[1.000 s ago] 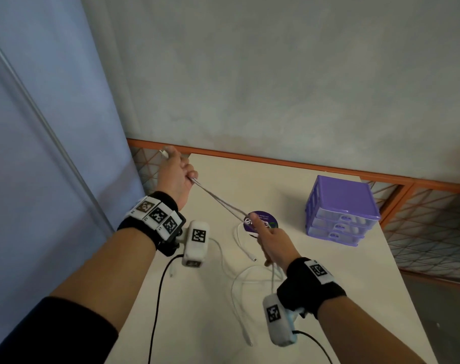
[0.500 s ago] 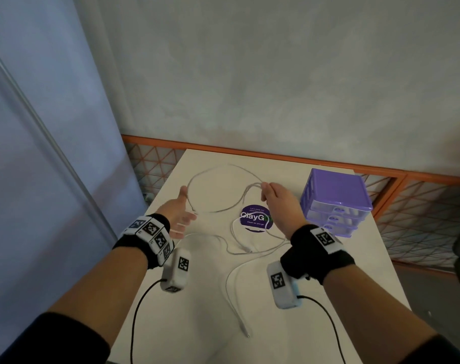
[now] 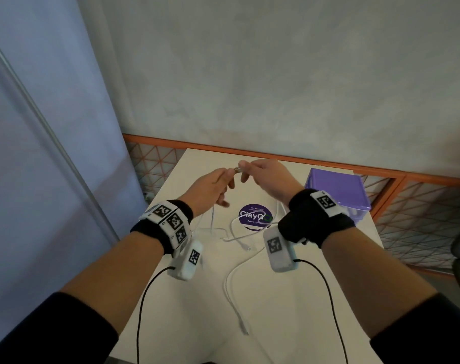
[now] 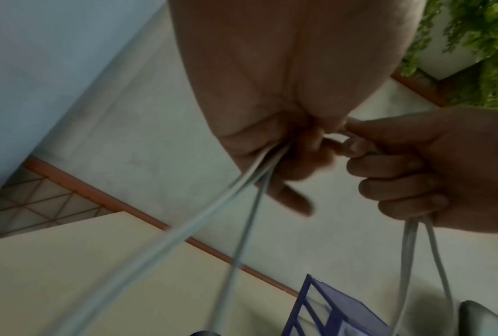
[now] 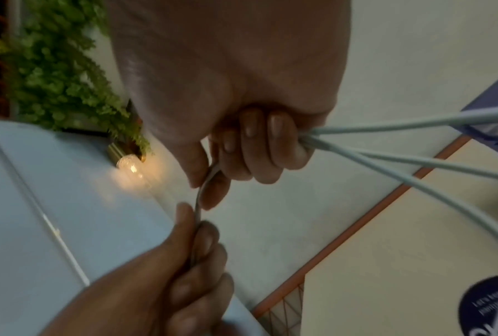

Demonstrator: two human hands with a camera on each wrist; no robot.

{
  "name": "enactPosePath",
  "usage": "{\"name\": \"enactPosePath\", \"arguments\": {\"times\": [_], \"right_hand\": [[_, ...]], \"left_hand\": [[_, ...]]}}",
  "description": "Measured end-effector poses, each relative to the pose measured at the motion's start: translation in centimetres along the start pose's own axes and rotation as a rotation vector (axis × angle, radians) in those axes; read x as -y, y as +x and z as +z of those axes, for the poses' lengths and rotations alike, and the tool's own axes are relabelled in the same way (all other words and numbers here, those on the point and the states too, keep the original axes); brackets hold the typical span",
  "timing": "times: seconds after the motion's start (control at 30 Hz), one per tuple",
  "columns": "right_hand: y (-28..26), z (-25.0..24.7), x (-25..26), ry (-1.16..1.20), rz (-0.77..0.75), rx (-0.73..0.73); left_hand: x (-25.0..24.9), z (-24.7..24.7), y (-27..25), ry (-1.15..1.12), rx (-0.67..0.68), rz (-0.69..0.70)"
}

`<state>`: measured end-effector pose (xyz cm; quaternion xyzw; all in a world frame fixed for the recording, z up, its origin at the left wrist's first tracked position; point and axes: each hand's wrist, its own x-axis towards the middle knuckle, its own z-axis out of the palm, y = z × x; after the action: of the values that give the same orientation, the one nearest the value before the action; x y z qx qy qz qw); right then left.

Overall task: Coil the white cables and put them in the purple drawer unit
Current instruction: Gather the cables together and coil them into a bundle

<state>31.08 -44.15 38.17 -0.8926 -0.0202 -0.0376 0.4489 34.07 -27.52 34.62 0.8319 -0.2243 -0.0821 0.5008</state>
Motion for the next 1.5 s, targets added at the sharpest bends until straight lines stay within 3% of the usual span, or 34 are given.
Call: {"name": "enactPosePath", "arguments": {"times": [0.1, 0.17, 0.33, 0.4, 0.53, 0.6, 0.7, 0.9, 1.07, 1.17, 1.3, 1.4, 1.5], "right_hand": [[0.7, -1.2, -0.3, 0.125, 0.025, -0.018], [0.7, -1.1, -1.0, 0.144, 0.068, -0.030], [0.4, -1.2, -2.4, 0.044, 0.181, -0.102], [1.0, -2.2, -1.8, 0.179, 0.189, -0.171], [2.3, -4.3, 1.1, 0.775, 0.050, -0.153], [2.5, -4.5, 2.8, 0.846, -0.018, -0.120], [2.6, -3.9, 5.1, 0.911, -0.113, -0.023], [2.5, -3.3, 4.1, 0.720, -0.068, 0.088], [3.2, -5.1, 4.3, 0.456, -0.011, -0.123], [3.5, -6.0, 5.0, 0.177, -0.108, -0.189], [3.9, -5.9, 5.0, 0.003, -0.241, -0.339], [4.0, -5.4, 5.0, 0.109, -0.271, -0.498], [3.6, -5.2, 4.9, 0.477, -0.079, -0.365]], "left_hand": [[-0.4, -0.5, 0.8, 0.098, -0.185, 0.076], [-0.6, -1.4, 1.8, -0.007, -0.305, 0.075], [-0.2, -3.5, 2.9, -0.081, -0.394, 0.105], [0.1, -3.4, 2.8, -0.116, -0.369, 0.071], [0.6, -1.9, 1.9, -0.211, -0.166, -0.032], [0.1, -0.7, 1.6, -0.140, -0.067, -0.019], [-1.0, 0.8, 1.6, -0.010, -0.024, 0.014], [-1.3, 0.3, 2.1, 0.200, -0.065, -0.015], [0.6, -0.5, 1.8, 0.305, 0.048, -0.094], [0.3, -0.4, 1.6, 0.274, 0.086, -0.082], [-0.1, -0.2, 1.8, 0.184, 0.130, -0.085], [-0.3, -0.3, 2.2, 0.125, 0.088, -0.070], [-0.4, -0.3, 2.6, 0.009, 0.041, -0.077]]}}
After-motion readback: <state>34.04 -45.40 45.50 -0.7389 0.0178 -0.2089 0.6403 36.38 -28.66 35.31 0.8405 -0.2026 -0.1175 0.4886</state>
